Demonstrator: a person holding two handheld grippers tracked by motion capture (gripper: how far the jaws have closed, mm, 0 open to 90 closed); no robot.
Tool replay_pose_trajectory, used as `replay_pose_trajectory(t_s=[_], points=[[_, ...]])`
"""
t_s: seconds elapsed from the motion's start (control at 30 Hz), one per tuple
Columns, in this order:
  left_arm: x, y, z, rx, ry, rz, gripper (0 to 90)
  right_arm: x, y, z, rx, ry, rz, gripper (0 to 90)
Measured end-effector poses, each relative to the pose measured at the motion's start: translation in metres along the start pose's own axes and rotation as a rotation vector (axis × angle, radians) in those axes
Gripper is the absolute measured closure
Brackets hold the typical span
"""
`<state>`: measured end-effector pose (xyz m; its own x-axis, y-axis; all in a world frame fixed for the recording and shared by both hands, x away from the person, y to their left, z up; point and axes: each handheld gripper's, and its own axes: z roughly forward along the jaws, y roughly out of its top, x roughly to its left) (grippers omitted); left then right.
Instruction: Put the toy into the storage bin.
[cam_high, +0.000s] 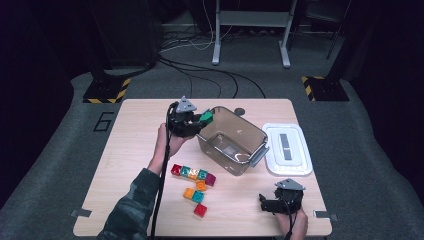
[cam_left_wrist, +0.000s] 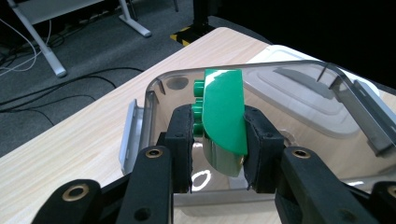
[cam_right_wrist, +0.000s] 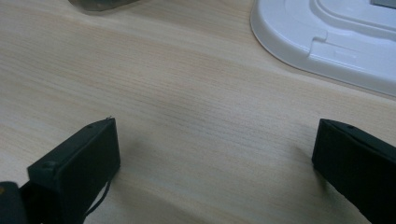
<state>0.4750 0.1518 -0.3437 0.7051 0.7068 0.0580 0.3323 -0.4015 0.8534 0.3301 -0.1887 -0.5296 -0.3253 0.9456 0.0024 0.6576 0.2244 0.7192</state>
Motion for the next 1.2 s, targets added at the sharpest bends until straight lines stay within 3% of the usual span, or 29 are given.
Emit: replay_pose_trajectory(t_s=[0.3,0.83,1.2], points=[[0.010,0.006,0.017,0.027,-0.023,-0.023,66.6,0.000,0.000,0.000,0.000,0.000,-0.003,0.0],[0.016,0.001,0.050,0.112,-0.012,-0.026,66.6,0.000,0.000,0.000,0.001,-0.001,-0.001,0.0],[0.020,-0.002,0.059,0.156,0.001,-0.032,66.0,0.000,0.000,0.000,0.000,-0.001,0.002,0.0]])
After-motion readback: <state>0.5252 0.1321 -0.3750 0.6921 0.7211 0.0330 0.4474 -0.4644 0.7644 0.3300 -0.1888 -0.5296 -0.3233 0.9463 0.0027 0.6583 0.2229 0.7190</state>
